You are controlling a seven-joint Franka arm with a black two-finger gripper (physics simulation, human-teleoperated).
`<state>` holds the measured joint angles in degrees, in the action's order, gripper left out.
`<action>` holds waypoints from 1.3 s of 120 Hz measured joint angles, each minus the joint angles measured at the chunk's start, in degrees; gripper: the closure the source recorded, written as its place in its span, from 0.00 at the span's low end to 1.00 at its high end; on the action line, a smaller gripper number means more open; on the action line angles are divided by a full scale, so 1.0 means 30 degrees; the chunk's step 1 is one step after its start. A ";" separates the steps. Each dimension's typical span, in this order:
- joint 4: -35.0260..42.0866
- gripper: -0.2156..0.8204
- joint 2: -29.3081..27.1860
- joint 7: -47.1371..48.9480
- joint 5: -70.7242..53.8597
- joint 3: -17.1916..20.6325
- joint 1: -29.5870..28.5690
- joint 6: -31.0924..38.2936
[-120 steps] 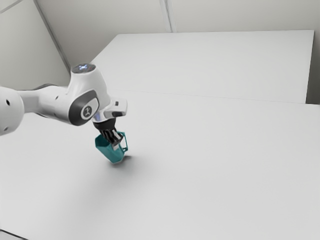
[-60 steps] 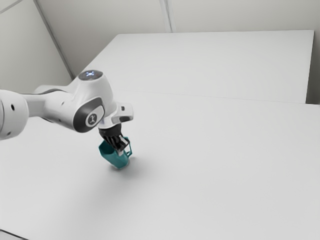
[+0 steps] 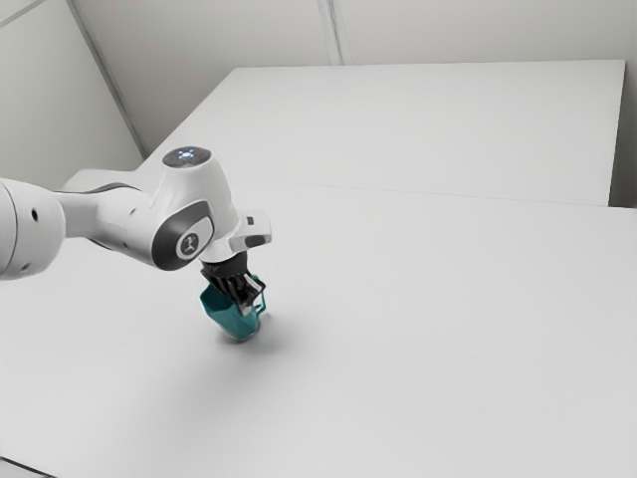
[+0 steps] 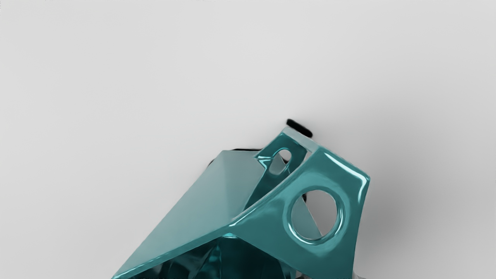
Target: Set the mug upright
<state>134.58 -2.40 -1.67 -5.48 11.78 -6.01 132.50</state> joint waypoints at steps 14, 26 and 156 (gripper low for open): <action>0.0000 0.67 -0.0135 0.0149 0.0061 0.0025 0.0002 0.0145; -0.0029 0.50 -0.0302 0.0248 0.0082 0.0027 0.0105 0.0217; -1.0855 0.22 0.0687 0.0327 0.1277 -0.0136 -0.0196 -0.9544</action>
<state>102.02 -0.34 -0.69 -1.65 11.37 -6.60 103.87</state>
